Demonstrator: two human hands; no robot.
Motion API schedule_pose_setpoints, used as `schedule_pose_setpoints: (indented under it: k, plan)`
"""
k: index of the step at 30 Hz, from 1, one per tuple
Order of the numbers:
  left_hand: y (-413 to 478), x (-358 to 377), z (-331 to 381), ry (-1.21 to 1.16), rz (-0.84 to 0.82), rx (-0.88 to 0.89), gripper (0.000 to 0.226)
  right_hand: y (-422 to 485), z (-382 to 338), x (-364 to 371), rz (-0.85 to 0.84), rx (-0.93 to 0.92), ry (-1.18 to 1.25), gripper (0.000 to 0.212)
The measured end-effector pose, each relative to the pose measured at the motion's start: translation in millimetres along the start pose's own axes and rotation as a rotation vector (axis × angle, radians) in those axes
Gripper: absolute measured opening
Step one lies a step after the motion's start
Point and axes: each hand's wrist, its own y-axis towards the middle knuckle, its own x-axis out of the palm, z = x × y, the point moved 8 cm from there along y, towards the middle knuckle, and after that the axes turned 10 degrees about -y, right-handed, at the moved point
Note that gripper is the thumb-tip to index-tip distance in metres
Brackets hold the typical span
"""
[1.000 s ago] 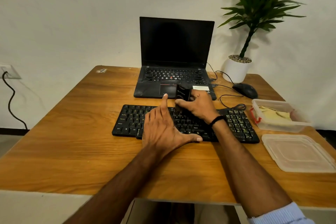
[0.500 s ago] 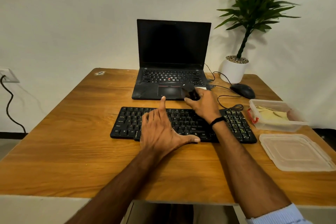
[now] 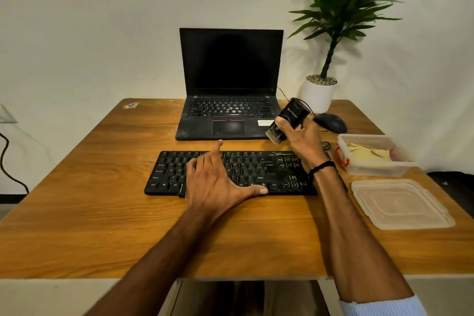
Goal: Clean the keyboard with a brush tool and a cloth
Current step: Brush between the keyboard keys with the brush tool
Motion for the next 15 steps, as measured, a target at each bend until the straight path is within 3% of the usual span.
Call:
schedule_pose_setpoints:
  k: [4,11,15]
  plan:
    - [-1.3,-0.9,-2.2,0.000,0.001,-0.007,0.152,8.1,14.4,10.7,-0.046,-0.073,-0.163,0.046]
    - [-4.4,-13.7,-24.2,-0.013,0.058,-0.023,0.147,-5.9,-6.5,10.7,-0.126,-0.132,-0.343,0.043]
    - [-7.0,-18.2,-27.2,0.036,0.079,0.004,0.139,-3.7,-7.3,1.1,-0.085,-0.122,-0.419,0.057]
